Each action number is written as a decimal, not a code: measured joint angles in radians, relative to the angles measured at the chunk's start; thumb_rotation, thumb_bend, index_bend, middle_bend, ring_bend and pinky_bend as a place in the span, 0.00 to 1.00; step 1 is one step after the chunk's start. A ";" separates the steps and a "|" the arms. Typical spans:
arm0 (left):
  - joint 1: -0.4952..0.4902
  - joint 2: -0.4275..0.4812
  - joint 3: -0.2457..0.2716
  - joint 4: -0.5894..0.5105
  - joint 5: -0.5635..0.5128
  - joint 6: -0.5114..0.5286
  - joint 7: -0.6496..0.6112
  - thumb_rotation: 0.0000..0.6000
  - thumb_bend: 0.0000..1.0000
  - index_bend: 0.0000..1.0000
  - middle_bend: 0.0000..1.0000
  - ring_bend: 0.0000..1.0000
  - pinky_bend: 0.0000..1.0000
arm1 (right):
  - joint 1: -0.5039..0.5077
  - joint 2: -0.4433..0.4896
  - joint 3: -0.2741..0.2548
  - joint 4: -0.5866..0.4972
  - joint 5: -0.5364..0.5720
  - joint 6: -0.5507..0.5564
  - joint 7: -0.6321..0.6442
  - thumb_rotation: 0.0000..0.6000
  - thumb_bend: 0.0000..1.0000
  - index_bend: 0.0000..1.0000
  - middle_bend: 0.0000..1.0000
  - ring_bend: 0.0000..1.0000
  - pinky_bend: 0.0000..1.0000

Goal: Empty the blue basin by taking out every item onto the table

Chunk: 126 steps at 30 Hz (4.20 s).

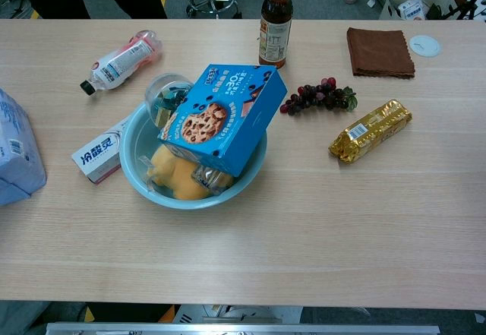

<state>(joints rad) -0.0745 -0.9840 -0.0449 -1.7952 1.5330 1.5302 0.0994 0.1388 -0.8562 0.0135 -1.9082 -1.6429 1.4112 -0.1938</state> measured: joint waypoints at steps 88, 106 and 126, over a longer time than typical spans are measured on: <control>0.071 0.071 0.015 0.064 -0.011 0.049 -0.178 1.00 0.17 0.06 0.04 0.02 0.13 | 0.833 -0.752 0.179 0.228 0.500 -0.499 -0.705 1.00 0.25 0.54 0.49 0.44 0.57; 0.081 0.078 0.019 0.061 -0.002 0.059 -0.182 1.00 0.17 0.06 0.04 0.02 0.13 | 0.751 -0.584 0.160 0.124 0.334 -0.344 -0.545 1.00 0.28 0.70 0.62 0.63 0.73; 0.056 0.072 0.021 0.022 0.039 0.039 -0.129 1.00 0.17 0.06 0.04 0.02 0.13 | 0.470 -0.212 0.046 0.063 0.251 -0.176 -0.326 1.00 0.28 0.70 0.62 0.63 0.73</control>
<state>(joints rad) -0.0186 -0.9125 -0.0240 -1.7729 1.5717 1.5690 -0.0301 0.6084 -1.0684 0.0595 -1.8452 -1.3924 1.2353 -0.5201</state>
